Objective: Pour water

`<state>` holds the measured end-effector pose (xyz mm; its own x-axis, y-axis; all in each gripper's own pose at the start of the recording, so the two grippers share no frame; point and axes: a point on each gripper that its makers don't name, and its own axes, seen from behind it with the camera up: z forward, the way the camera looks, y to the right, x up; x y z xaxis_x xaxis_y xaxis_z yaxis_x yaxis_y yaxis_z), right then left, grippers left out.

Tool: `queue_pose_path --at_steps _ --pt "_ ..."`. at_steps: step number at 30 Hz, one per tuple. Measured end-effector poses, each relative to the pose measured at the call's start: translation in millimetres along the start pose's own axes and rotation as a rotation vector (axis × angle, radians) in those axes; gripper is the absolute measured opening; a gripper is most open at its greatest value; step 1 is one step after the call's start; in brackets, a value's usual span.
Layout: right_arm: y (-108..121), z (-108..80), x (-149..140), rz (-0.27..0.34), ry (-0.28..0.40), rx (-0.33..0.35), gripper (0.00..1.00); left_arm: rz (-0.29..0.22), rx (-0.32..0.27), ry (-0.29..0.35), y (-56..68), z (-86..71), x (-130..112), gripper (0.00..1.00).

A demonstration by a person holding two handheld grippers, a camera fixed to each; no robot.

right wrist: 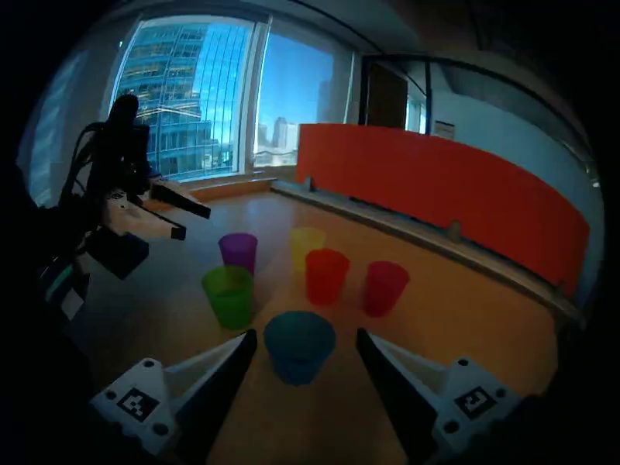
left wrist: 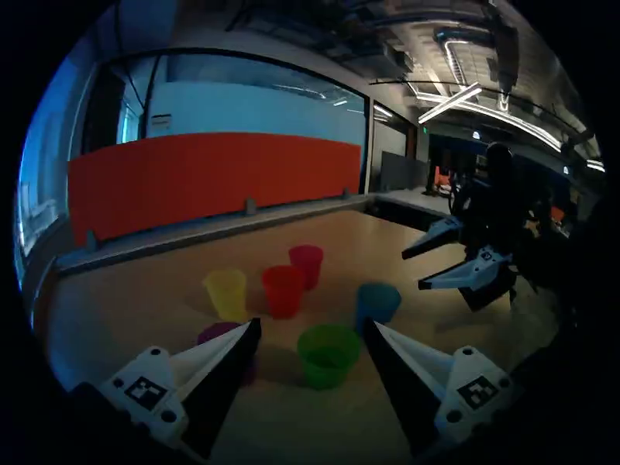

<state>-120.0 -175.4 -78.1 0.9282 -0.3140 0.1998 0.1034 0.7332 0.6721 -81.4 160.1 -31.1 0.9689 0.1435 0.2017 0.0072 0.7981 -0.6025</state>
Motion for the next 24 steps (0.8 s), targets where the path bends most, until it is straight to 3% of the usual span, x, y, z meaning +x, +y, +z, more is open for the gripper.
queue_pose_path --at_steps 8,14,20,24 --pt "1 -23.1 11 0.027 0.063 -0.067 0.99 -0.045 0.136 0.093 -35.8 -42.5 16 0.97" --pt "6 -34.6 18 0.032 0.105 -0.135 0.99 -0.046 0.206 0.131 -48.8 -63.8 16 0.97" --pt "25 -45.2 31 0.048 0.169 -0.265 0.99 -0.043 0.322 0.165 -73.4 -79.5 15 0.97" --pt "48 -55.9 41 0.071 0.229 -0.393 0.99 -0.022 0.412 0.194 -88.4 -86.8 14 0.97"
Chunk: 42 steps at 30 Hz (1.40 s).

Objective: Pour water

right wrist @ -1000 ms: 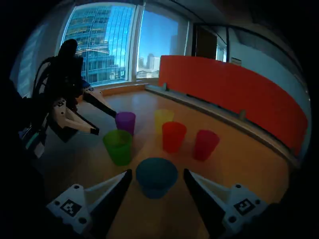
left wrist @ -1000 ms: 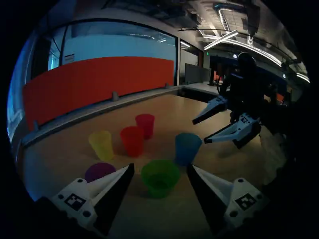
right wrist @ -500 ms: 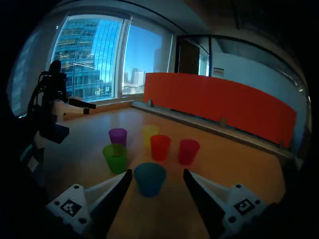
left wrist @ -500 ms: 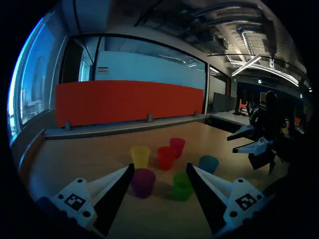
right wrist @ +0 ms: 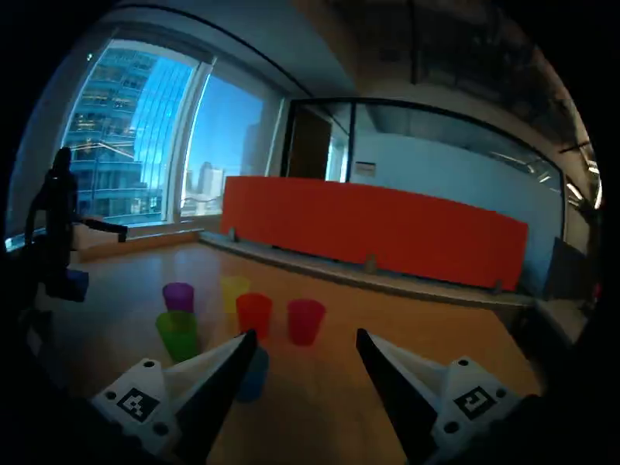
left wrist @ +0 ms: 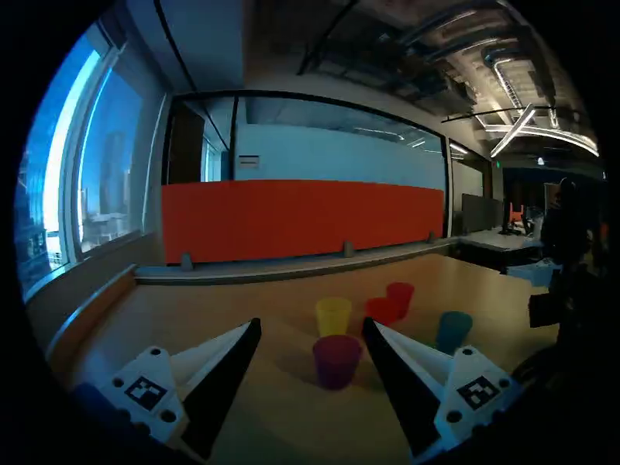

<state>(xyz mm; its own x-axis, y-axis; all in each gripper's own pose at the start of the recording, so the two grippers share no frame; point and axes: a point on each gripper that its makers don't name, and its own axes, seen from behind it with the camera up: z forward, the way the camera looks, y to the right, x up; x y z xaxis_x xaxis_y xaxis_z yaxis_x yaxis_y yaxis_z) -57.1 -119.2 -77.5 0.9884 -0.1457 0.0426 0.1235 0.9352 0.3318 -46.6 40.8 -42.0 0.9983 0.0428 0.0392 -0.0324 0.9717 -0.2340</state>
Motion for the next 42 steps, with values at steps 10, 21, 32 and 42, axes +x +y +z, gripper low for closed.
queue_pose_path --at_steps 10,21,32,42 --pt "45 -6.1 20 0.044 0.114 -0.231 0.99 0.045 0.230 0.029 -35.3 1.1 -22 0.97" --pt "57 -8.7 14 0.109 0.114 -0.283 0.99 0.088 0.392 0.023 -59.9 3.0 -48 0.97" --pt "60 -6.0 6 0.112 0.085 -0.307 0.99 0.086 0.379 0.054 -49.9 23.4 -53 0.97" --pt "71 -7.7 5 0.116 0.079 -0.335 0.99 0.051 0.374 0.083 -49.9 30.1 -49 0.97"
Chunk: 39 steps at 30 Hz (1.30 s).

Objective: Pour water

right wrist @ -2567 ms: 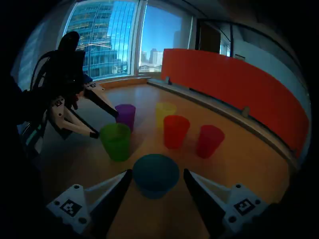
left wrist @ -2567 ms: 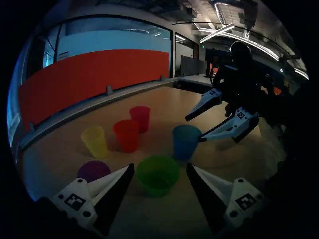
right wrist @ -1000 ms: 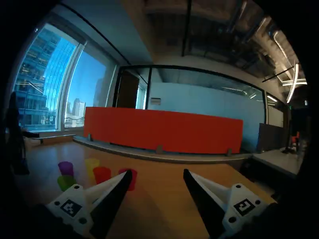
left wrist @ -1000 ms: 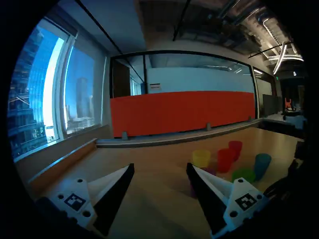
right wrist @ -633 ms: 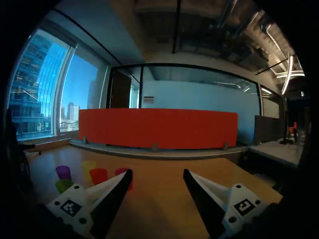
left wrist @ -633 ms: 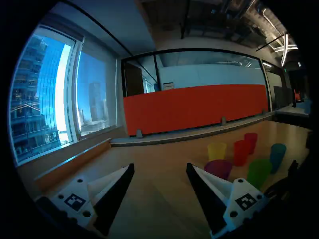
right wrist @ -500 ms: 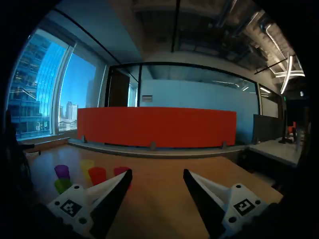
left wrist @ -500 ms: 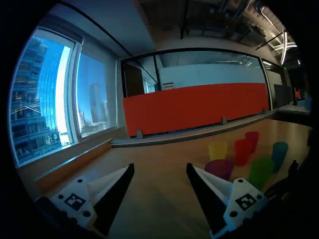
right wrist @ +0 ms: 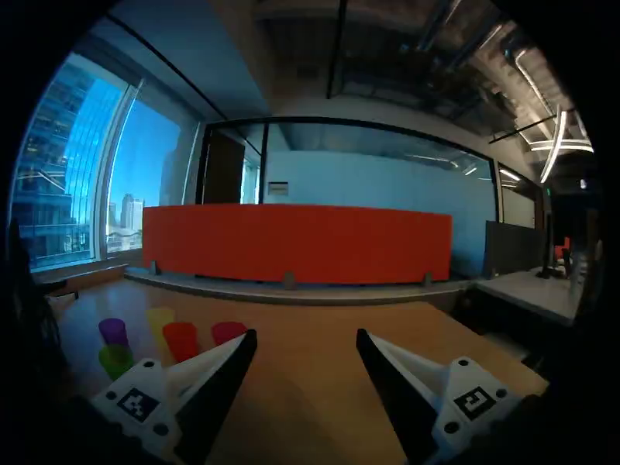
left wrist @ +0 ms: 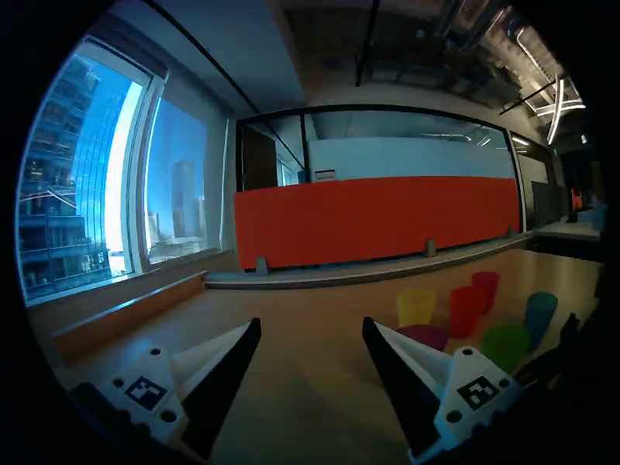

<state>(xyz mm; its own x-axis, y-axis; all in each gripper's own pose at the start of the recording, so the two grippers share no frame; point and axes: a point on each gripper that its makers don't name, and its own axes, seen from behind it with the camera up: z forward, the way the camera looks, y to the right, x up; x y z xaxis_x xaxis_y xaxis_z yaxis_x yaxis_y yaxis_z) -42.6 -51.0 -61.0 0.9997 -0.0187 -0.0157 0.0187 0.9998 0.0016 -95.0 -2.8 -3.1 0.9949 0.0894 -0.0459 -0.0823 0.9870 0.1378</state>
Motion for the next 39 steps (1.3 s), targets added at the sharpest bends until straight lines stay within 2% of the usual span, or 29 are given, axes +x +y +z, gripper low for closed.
queue_pose_path --at_steps 17,39 --pt "0 -0.3 0 0.005 -0.010 -0.005 0.99 -0.052 -0.033 0.001 17.5 1.4 -9 0.97" --pt "2 1.5 -5 0.014 -0.016 -0.012 0.99 -0.082 -0.055 0.009 7.1 9.1 -13 0.97"
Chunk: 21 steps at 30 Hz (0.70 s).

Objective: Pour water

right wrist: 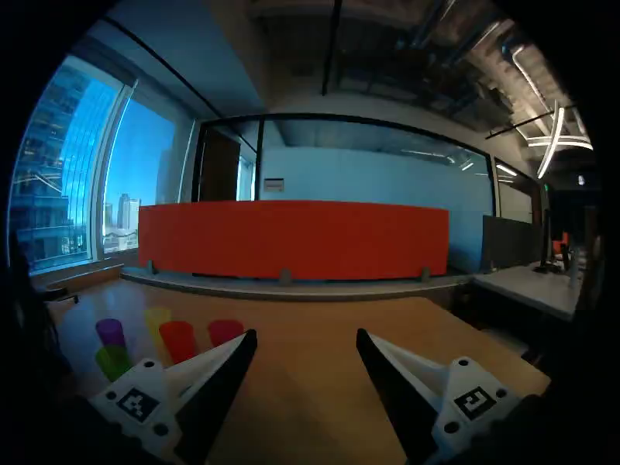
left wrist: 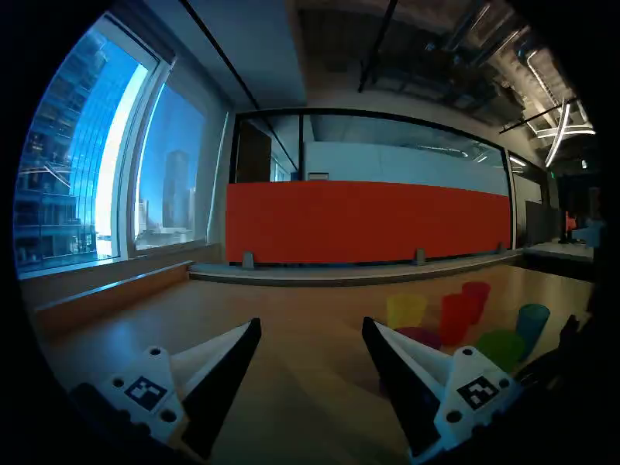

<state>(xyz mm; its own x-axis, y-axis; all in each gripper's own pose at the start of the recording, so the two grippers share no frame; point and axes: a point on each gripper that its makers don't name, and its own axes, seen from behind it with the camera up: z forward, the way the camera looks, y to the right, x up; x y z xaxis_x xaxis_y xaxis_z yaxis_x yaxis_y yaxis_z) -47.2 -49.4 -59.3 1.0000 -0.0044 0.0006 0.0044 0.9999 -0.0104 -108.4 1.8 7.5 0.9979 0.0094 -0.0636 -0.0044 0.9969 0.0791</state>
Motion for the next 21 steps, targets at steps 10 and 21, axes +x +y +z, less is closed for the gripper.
queue_pose_path --at_steps 10,21 --pt "-2.9 -0.2 -1.5 0.008 -0.001 0.007 0.99 0.004 0.009 0.000 -0.6 0.9 0.3 0.97" --pt "1.1 1.0 -1.4 0.023 0.011 0.005 0.99 0.006 0.002 -0.001 1.6 -0.3 0.3 0.97"
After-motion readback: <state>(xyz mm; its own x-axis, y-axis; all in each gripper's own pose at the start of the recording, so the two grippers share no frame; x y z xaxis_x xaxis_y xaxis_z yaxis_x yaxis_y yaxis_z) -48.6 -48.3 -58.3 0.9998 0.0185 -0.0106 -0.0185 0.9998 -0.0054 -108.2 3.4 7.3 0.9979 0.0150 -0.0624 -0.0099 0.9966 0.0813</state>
